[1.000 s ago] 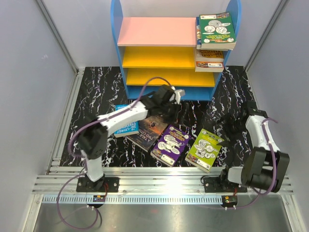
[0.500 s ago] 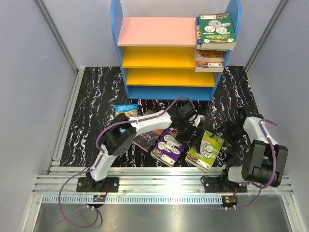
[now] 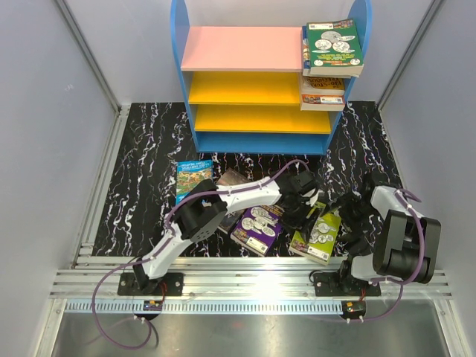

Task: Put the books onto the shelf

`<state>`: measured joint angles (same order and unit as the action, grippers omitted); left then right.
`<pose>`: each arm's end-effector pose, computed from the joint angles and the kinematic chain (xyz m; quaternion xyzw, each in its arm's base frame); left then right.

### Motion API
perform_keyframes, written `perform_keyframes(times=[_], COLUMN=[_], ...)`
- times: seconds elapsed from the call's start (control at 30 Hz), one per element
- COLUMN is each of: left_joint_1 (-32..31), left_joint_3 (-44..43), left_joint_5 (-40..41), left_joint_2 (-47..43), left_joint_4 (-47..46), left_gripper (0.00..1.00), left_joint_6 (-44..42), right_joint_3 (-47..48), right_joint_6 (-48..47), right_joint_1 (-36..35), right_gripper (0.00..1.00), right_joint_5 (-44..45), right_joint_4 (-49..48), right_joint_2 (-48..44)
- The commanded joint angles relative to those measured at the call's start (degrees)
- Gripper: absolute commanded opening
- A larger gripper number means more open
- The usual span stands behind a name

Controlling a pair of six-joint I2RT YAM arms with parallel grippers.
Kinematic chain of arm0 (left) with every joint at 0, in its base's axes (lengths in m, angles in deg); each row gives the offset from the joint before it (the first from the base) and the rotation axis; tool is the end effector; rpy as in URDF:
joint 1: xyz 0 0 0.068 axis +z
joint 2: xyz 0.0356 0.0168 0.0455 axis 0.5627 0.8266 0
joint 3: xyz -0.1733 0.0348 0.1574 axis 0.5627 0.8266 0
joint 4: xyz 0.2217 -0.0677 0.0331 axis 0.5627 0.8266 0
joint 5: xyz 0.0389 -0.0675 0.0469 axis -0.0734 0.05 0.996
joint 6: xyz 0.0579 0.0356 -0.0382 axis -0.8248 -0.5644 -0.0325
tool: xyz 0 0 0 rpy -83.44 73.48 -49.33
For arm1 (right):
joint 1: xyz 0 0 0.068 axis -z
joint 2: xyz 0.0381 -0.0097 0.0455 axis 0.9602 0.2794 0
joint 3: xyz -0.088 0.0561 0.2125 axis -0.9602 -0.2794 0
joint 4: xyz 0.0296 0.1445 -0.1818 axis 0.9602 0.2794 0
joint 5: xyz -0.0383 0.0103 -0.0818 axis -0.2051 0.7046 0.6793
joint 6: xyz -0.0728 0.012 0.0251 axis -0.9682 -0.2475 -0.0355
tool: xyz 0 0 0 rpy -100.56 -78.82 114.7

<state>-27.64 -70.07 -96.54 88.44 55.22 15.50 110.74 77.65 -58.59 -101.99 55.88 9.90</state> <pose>0.1808 -0.4046 0.1186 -0.3274 -0.8964 0.2964 0.0376 0.1854 -0.0328 0.1040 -0.4683 -0.8740 -0.1294 0.0109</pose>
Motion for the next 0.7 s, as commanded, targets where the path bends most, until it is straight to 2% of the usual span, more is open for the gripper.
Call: perform_keyframes(times=[0.0,0.07,0.1,0.13,0.23,0.3,0.43,0.57,0.67], left_joint_1=[-0.16,-0.16,-0.16,-0.08,0.62,2.20,6.24,10.99,13.71], left_joint_3=[0.17,0.08,0.08,0.08,2.79,5.78,17.18,23.70,27.31], left_joint_5=[1.80,1.10,1.09,1.18,0.04,-2.76,-8.21,-10.68,-12.00], left_joint_2=[1.57,1.04,0.87,0.69,-1.59,-4.84,-12.39,-19.77,-24.87], left_joint_4=[0.09,-0.70,-0.79,-0.79,-2.63,-7.37,-19.21,-26.01,-29.78], left_gripper=[0.49,0.28,0.06,0.00,0.00,0.00,0.00,0.00,0.00], left_joint_6=[-0.02,0.33,0.42,0.77,2.51,4.28,11.29,15.97,19.13], right_joint_3=[-1.21,-2.00,-2.09,-2.26,-1.30,1.24,9.32,17.58,18.48], right_joint_6=[1.68,1.77,1.94,1.86,1.59,1.24,0.45,-1.22,-0.96], right_joint_1=[0.11,0.11,0.20,0.11,0.11,0.11,0.11,0.11,0.11], right_gripper=[1.00,0.99,0.98,0.98,0.98,0.99,1.00,1.00,1.00], right_joint_5=[-2.10,-3.07,-3.60,-4.04,-5.62,-6.85,-7.38,-8.08,-10.19], right_joint_4=[-3.51,-4.13,-4.13,-4.05,-2.73,-0.54,4.21,9.31,9.49], right_joint_2=[-0.62,-1.06,-1.24,-1.76,-3.95,-5.71,-10.72,-9.94,-9.76])
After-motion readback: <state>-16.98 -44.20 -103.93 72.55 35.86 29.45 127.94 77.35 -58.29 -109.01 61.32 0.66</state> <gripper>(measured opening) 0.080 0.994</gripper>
